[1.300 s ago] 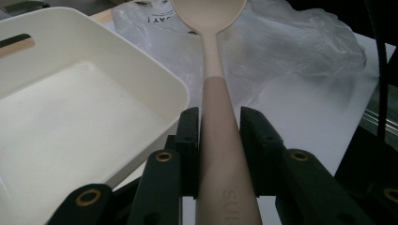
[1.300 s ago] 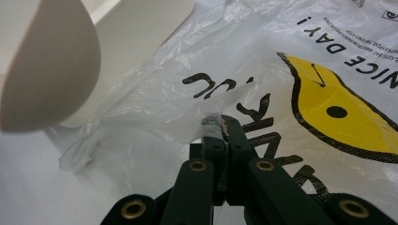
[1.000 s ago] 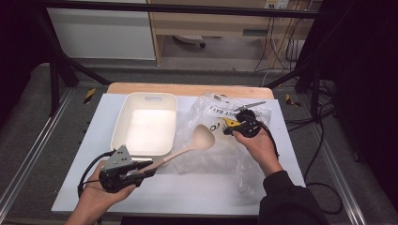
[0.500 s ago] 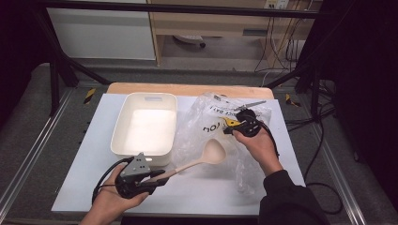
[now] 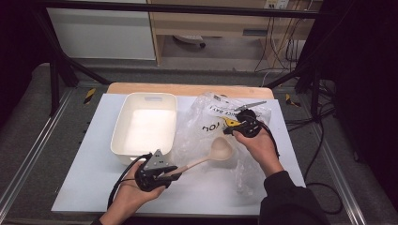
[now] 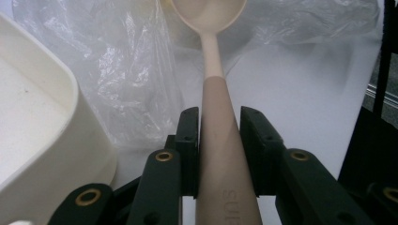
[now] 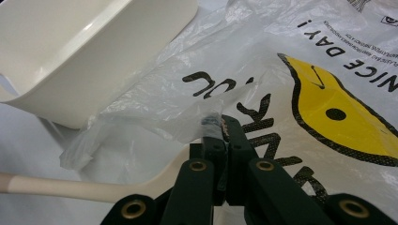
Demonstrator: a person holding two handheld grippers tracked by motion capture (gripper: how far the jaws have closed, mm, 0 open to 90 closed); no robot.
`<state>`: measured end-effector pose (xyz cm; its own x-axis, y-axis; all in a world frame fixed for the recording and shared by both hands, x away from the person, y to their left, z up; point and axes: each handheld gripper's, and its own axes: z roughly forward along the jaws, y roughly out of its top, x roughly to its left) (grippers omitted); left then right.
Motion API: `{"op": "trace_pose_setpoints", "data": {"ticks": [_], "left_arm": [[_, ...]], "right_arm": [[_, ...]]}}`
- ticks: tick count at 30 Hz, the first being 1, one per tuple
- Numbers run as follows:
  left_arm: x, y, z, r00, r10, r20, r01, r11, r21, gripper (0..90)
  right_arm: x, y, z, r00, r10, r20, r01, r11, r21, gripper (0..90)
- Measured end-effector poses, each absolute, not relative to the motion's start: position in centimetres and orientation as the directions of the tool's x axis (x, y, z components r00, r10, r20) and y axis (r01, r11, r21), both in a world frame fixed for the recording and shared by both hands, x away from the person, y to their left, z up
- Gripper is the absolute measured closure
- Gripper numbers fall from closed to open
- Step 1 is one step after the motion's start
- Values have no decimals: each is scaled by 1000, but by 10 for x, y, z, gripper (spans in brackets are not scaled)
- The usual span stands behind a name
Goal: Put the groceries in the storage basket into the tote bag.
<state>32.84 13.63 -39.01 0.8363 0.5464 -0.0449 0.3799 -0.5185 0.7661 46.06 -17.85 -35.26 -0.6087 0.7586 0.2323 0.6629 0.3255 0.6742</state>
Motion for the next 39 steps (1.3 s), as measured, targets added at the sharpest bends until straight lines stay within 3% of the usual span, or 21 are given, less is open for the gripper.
{"op": "trace_pose_setpoints", "data": {"ticks": [39], "left_arm": [[355,108,-403,813,581,-25,385,-505,772,691]], "right_arm": [[453,-180,-355,-624,747,230,652,335,680,900]]}}
